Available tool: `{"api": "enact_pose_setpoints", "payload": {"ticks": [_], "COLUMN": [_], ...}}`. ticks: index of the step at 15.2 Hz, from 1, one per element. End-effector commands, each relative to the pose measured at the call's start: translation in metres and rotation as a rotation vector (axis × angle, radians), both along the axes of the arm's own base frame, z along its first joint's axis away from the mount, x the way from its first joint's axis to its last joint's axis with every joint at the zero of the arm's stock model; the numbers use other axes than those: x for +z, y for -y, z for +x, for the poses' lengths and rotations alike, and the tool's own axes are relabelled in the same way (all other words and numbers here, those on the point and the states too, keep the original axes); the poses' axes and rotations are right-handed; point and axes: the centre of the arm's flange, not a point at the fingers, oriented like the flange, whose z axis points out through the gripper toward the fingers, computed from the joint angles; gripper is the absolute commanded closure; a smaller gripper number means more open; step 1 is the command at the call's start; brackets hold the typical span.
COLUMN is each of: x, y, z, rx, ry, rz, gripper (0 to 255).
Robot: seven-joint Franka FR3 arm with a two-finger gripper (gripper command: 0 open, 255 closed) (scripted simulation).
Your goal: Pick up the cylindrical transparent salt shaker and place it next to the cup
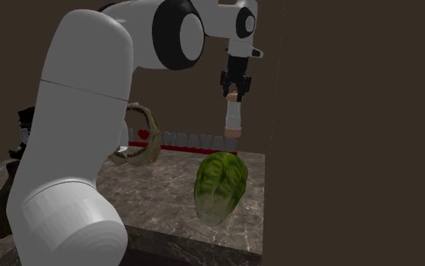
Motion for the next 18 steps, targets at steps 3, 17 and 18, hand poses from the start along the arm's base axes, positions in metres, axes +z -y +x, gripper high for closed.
{"api": "enact_pose_setpoints", "payload": {"ticks": [3, 17, 18], "x": [0.022, 0.052, 0.054], "y": [0.000, -0.077, -0.085], "z": [0.000, -0.106, -0.117], "rx": [0.000, 0.000, 0.000], "ry": [0.000, 0.000, 0.000], "rz": [0.000, 0.000, 0.000], "gripper": [255, 255, 255]}}
